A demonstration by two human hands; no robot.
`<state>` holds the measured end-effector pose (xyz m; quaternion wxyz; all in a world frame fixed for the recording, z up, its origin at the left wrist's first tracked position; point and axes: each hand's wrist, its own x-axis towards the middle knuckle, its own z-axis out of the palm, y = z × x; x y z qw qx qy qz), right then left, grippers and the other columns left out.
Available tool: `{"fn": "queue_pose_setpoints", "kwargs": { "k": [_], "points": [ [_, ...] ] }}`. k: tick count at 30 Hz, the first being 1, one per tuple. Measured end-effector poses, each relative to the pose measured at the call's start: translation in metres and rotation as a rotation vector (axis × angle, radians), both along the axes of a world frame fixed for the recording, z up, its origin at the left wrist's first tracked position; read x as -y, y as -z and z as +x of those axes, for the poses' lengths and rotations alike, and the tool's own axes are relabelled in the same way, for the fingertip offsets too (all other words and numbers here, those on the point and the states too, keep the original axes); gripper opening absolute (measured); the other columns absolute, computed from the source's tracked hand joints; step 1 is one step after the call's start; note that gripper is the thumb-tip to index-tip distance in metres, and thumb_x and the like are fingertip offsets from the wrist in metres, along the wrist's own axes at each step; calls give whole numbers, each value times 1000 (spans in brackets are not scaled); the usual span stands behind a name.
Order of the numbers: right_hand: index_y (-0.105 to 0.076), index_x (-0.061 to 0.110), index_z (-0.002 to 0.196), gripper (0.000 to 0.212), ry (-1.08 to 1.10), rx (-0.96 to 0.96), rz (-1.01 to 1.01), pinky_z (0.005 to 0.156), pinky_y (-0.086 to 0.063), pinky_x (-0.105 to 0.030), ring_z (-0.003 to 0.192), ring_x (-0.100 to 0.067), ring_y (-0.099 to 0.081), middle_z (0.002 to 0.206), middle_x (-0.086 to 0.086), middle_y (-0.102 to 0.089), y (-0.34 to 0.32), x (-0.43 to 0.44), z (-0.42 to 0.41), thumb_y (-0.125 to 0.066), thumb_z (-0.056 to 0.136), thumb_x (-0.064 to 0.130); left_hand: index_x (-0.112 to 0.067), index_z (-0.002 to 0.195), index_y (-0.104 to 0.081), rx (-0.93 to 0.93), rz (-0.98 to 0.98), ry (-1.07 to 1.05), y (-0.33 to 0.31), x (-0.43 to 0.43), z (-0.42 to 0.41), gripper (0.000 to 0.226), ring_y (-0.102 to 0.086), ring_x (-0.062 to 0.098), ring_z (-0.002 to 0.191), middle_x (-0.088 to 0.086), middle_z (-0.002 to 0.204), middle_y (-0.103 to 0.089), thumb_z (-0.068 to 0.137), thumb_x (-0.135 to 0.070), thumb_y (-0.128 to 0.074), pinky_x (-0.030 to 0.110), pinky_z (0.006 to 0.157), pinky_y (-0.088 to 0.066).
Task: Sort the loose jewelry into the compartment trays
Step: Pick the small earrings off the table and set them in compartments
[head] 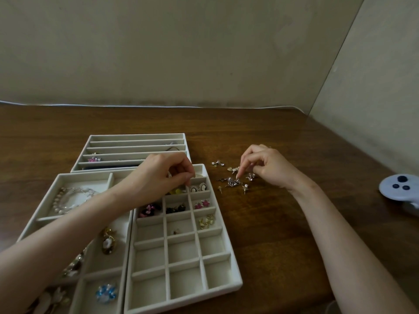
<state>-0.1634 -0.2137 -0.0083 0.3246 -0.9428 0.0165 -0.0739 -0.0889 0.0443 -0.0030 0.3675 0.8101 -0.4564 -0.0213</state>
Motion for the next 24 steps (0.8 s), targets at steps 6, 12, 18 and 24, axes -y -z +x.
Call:
{"fn": "queue_pose_setpoints", "kwargs": {
  "k": [6,12,18,24],
  "points": [
    [-71,32,78,40,76,77,-4,77,-43,-22,91,-9,-50,93,11,-55,-1,1,1,-55,89,-3,-20,88,-63,14,-2,9,1,-1,1,8,-62,-1,73,-12,75,-65,87,-12,-60,11,62,-47],
    [-72,34,79,43,-130,-50,-3,85,-43,-22,99,-6,-47,94,11,-56,-1,-19,-1,-54,88,-4,-20,86,-63,33,4,26,1,0,1,9,-62,2,75,-11,76,-65,86,-12,-60,13,63,-48],
    [-72,25,79,39,88,99,36,83,-45,-25,92,-4,-53,92,9,-57,1,-8,2,-50,91,-4,-20,86,-63,25,3,32,1,0,1,10,-62,1,75,-11,76,-65,87,-11,-60,10,62,-47],
    [-63,32,119,33,62,68,-210,93,-30,-24,105,-8,-39,108,8,-53,18,-13,14,-50,95,12,-21,87,-62,36,27,37,2,1,-1,9,-61,-3,75,-10,77,-65,88,-12,-60,7,62,-44]
  ]
}}
